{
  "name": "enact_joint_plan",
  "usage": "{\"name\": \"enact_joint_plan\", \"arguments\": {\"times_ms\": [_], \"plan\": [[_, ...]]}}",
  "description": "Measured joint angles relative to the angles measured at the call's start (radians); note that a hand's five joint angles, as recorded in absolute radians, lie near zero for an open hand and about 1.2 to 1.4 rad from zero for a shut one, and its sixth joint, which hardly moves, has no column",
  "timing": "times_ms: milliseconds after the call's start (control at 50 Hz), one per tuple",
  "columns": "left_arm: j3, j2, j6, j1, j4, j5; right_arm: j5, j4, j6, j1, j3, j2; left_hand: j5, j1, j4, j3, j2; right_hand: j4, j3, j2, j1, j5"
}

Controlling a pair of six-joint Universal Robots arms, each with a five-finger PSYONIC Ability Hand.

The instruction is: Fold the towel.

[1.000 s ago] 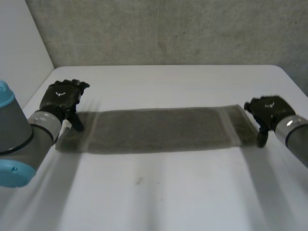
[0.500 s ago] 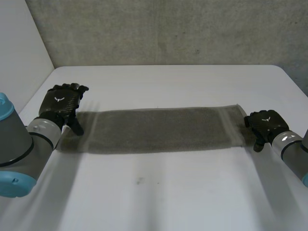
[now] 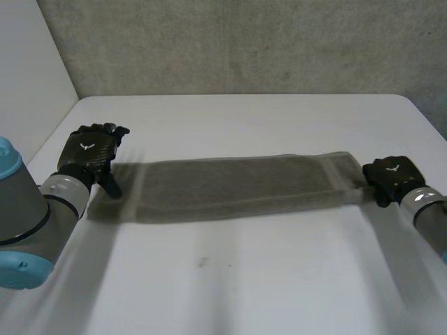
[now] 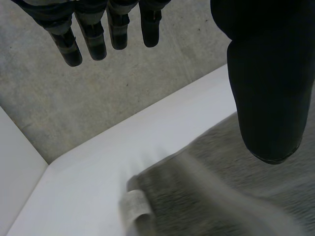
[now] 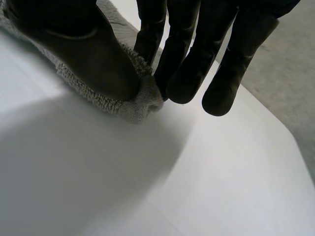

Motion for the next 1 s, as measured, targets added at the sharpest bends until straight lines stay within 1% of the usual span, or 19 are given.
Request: {"name": "enact_joint_plan", "arguments": {"times_ms": [100, 240, 340, 420, 460, 480, 520, 540, 600, 700, 800, 820, 840, 860, 880, 900, 920, 940, 1000], "plan": [[-0.005, 0.0, 0.0, 0.0, 0.008, 0.0, 0.004, 0.014, -0.019, -0.092, -0.018, -0.005, 0.0, 0.0, 0.0, 0.0, 0.0, 0.0, 0.0, 0.0, 0.0, 0.0], [-0.006, 0.0, 0.0, 0.0, 0.01, 0.0, -0.002, 0.089, -0.155, -0.303, -0.079, -0.031, 0.0, 0.0, 0.0, 0.0, 0.0, 0.0, 0.0, 0.0, 0.003, 0.0], [-0.006, 0.001, 0.0, 0.0, 0.01, 0.0, -0.005, 0.145, -0.17, -0.307, -0.124, -0.075, 0.0, 0.0, 0.0, 0.0, 0.0, 0.0, 0.0, 0.0, 0.004, 0.0], [-0.006, 0.001, 0.0, -0.001, 0.01, -0.001, -0.003, 0.166, -0.115, -0.185, -0.158, -0.129, 0.0, 0.0, 0.0, 0.0, 0.0, 0.0, 0.0, 0.0, 0.005, 0.0], [-0.006, 0.001, -0.001, -0.001, 0.01, -0.001, 0.002, 0.169, -0.07, -0.065, -0.185, -0.151, 0.0, 0.0, 0.0, 0.0, 0.0, 0.0, 0.0, 0.008, 0.005, 0.0], [-0.006, 0.001, -0.001, -0.001, 0.01, -0.001, 0.004, 0.169, -0.06, -0.034, -0.191, -0.154, 0.0, 0.0, 0.0, 0.0, 0.0, 0.0, 0.0, 0.012, 0.005, 0.0], [-0.007, 0.001, -0.001, -0.002, 0.01, -0.002, 0.012, 0.167, -0.025, 0.1, -0.222, -0.155, 0.0, 0.0, 0.0, 0.0, 0.0, 0.0, 0.0, 0.014, 0.005, 0.0], [-0.007, 0.001, -0.001, -0.002, 0.009, -0.002, 0.016, 0.166, -0.018, 0.134, -0.23, -0.152, 0.0, 0.0, 0.0, 0.0, 0.0, 0.0, 0.0, 0.014, 0.005, 0.0], [-0.007, 0.001, -0.001, -0.002, 0.01, -0.003, 0.04, 0.162, 0.009, 0.351, -0.295, -0.102, 0.0, 0.0, 0.0, 0.0, 0.0, 0.0, 0.0, 0.014, 0.005, 0.0], [-0.007, 0.001, -0.002, -0.003, 0.01, -0.003, 0.066, 0.161, 0.018, 0.621, -0.388, 0.027, 0.0, 0.0, 0.0, 0.0, 0.0, 0.0, 0.0, 0.014, 0.005, 0.0], [-0.008, 0.0, -0.002, -0.003, 0.01, -0.003, 0.076, 0.169, 0.007, 0.786, -0.444, 0.164, 0.0, 0.0, 0.0, 0.0, 0.0, -0.016, -0.016, 0.001, -0.01, -0.016], [-0.008, 0.0, -0.002, -0.003, 0.01, -0.003, 0.077, 0.17, 0.006, 0.798, -0.448, 0.177, 0.0, 0.0, 0.0, 0.0, 0.0, -0.091, -0.09, -0.08, -0.095, -0.09], [-0.008, 0.0, -0.002, -0.003, 0.01, -0.003, 0.079, 0.171, 0.004, 0.816, -0.453, 0.197, 0.0, 0.0, 0.0, 0.0, 0.0, -0.275, -0.275, -0.238, -0.255, -0.255], [-0.009, 0.0, -0.002, -0.003, 0.01, -0.003, 0.081, 0.171, 0.003, 0.822, -0.454, 0.204, 0.0, 0.0, 0.0, 0.0, 0.0, -0.348, -0.349, -0.313, -0.33, -0.328], [-0.009, 0.0, -0.002, -0.003, 0.01, -0.003, 0.086, 0.172, 0.003, 0.829, -0.453, 0.209, 0.0, 0.0, 0.0, 0.0, 0.0, -0.525, -0.528, -0.495, -0.514, -0.538], [-0.009, 0.0, -0.002, -0.003, 0.01, -0.003, 0.089, 0.172, 0.004, 0.83, -0.453, 0.208, 0.0, 0.0, 0.0, 0.0, 0.0, -0.625, -0.63, -0.599, -0.616, -0.644], [-0.01, 0.0, -0.002, -0.003, 0.01, -0.003, 0.102, 0.172, 0.007, 0.827, -0.446, 0.193, 0.0, 0.0, 0.0, 0.0, 0.0, -0.924, -0.929, -0.896, -0.915, -0.943], [-0.01, 0.0, -0.002, -0.003, 0.01, -0.003, 0.113, 0.171, 0.011, 0.819, -0.438, 0.176, 0.0, 0.0, 0.0, 0.0, 0.0, -1.029, -1.041, -0.99, -1.015, -1.058], [-0.01, 0.0, -0.002, -0.004, 0.01, -0.003, 0.145, 0.169, 0.039, 0.768, -0.397, 0.105, 0.0, 0.0, 0.0, 0.0, 0.0, -1.085, -1.1, -1.032, -1.078, -1.096]]}}
